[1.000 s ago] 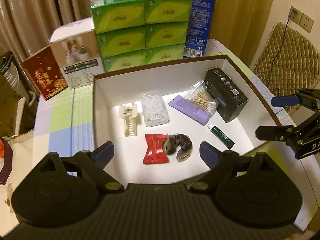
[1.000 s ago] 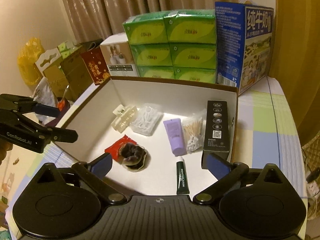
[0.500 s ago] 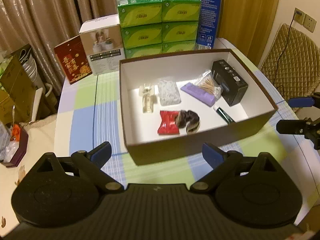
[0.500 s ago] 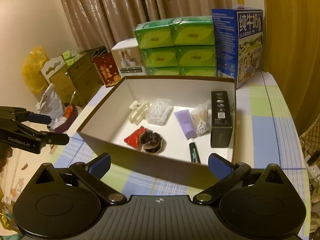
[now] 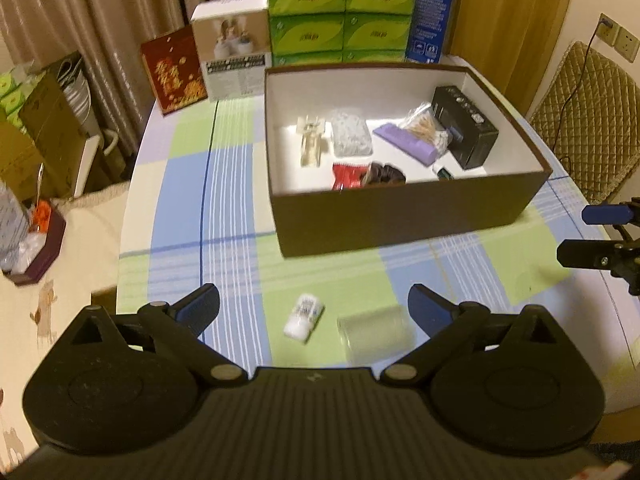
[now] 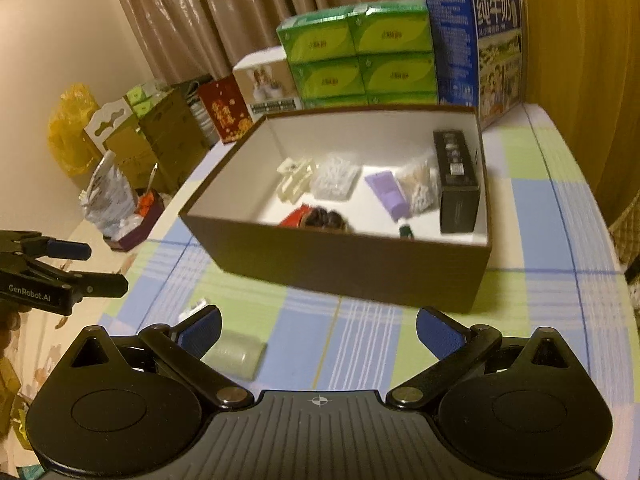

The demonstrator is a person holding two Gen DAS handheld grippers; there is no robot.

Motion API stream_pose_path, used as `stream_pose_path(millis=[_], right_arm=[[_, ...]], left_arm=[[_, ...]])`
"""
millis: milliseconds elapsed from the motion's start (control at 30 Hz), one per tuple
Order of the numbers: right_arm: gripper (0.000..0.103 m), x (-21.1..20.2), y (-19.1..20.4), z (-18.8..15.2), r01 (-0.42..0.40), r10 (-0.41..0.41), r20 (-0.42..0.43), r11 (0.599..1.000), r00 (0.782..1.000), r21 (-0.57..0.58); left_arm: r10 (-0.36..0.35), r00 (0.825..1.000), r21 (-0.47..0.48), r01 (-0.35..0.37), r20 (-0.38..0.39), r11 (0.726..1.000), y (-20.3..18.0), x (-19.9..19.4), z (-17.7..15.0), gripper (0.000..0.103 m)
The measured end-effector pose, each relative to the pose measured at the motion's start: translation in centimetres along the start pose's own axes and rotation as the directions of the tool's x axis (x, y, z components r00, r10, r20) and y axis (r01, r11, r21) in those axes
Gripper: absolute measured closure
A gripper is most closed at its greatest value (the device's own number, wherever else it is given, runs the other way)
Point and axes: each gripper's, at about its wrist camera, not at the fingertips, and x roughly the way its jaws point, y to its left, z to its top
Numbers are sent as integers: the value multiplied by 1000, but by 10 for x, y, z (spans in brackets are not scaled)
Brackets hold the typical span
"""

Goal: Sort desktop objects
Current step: 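Withdraw both tools from the box toward the pill bottle and clear cup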

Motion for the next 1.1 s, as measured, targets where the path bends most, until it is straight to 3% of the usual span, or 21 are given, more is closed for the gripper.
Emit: stream_pose_path(millis=[500, 767, 1100], right_arm=[[2, 32, 39, -36, -65, 64, -118, 998, 991, -5], [2, 61, 58, -53, -78, 70, -191, 997, 979, -30], [2, 82, 72, -60, -68, 59, -221, 997, 973, -36]], left_arm=[[5, 997, -69, -10, -81, 998, 16, 7, -54, 4], [33, 992, -78, -43, -120, 996, 24, 18, -73, 4], [45, 991, -98, -57, -130, 994, 37, 27, -81, 4]])
